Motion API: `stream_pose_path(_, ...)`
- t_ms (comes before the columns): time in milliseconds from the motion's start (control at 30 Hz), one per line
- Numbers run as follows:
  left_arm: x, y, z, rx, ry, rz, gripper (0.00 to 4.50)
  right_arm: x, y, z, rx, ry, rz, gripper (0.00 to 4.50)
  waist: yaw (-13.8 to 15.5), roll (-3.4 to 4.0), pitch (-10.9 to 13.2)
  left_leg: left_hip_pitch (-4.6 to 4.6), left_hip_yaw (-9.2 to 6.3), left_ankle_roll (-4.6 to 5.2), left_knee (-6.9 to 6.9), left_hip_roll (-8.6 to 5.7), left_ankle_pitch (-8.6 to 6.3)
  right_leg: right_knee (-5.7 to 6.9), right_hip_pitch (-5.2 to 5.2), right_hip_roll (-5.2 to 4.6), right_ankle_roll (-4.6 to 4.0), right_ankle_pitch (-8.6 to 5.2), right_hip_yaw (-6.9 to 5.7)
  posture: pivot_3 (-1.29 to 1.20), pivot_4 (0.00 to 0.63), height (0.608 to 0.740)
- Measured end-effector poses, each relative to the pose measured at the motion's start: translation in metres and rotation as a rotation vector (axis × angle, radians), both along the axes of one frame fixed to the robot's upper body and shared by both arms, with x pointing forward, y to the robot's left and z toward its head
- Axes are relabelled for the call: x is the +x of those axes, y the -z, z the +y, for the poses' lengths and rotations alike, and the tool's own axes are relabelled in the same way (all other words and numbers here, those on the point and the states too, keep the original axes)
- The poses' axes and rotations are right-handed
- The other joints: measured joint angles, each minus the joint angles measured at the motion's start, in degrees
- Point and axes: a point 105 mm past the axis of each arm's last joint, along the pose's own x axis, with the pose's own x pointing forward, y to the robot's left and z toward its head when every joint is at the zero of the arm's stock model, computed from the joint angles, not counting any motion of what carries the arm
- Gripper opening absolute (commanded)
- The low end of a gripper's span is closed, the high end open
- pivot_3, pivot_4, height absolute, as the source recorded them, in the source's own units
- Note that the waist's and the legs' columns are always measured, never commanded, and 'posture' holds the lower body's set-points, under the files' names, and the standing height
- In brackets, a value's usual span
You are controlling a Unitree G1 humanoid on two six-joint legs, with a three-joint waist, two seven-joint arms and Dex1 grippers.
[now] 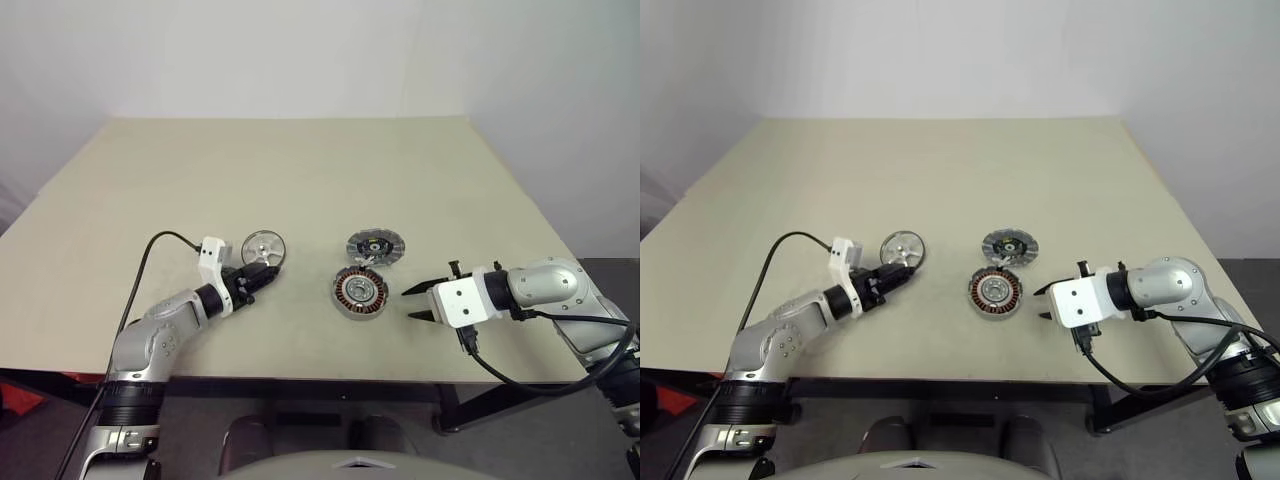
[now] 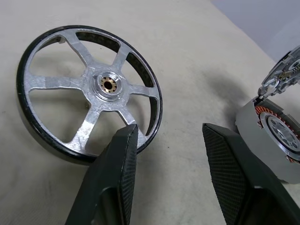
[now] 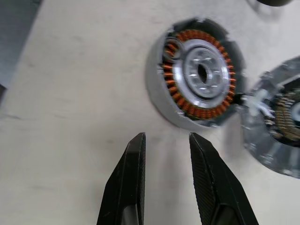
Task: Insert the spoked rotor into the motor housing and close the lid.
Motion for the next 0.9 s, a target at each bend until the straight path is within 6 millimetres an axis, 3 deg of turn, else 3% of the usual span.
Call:
stream_pose_path(300, -0.007, -0.009, -0.008, 0.013, 0.088, -0.024, 2.32, 0.021, -0.023, 0.011, 0.061, 0.017, -0.071, 1.59, 0.1, 0.00, 0.0, -0.02, -0.01, 0.00, -0.01, 0.00, 0.00, 0.00, 0.00, 0.00, -0.27, 0.16, -0.01, 0.00, 0.000, 0.740)
stream_pose_path(600, 0.004, -0.040, -0.023, 0.044, 0.205, -0.105, 2.32, 0.018, -0.012, 0.010, 0.070, 0.043, -0.006, 1.59, 0.1, 0.00, 0.0, -0.03, 0.00, -0.01, 0.00, -0.01, 0.00, 0.02, 0.00, 0.00, -0.32, 0.19, 0.00, 0.00, 0.000, 0.740)
stream_pose_path(800, 0.004, -0.039, -0.031, 0.042, 0.240, -0.088, 2.32, 0.014, -0.004, 0.011, 0.080, 0.047, 0.020, 1.59, 0.0, 0.01, 0.0, -0.04, 0.01, -0.01, 0.00, -0.02, 0.00, 0.02, -0.02, -0.01, -0.32, 0.19, 0.00, 0.00, 0.000, 0.740)
stream_pose_path(867, 0.005, -0.039, -0.031, 0.043, 0.239, -0.081, 2.32, 0.017, -0.004, 0.020, 0.098, 0.058, 0.031, 1.59, -0.2, 0.00, 0.0, 0.01, 0.01, -0.02, 0.00, 0.00, 0.01, 0.05, -0.02, 0.01, -0.32, 0.19, 0.01, 0.00, 0.000, 0.740)
stream_pose_path(900, 0.005, -0.038, -0.029, 0.043, 0.235, -0.075, 2.32, 0.023, -0.003, 0.040, 0.112, 0.045, 0.046, 1.59, -0.8, 0.01, 0.0, 0.09, 0.02, -0.07, -0.01, 0.00, 0.04, 0.15, -0.04, 0.04, -0.32, 0.19, 0.04, 0.00, 0.000, 0.740)
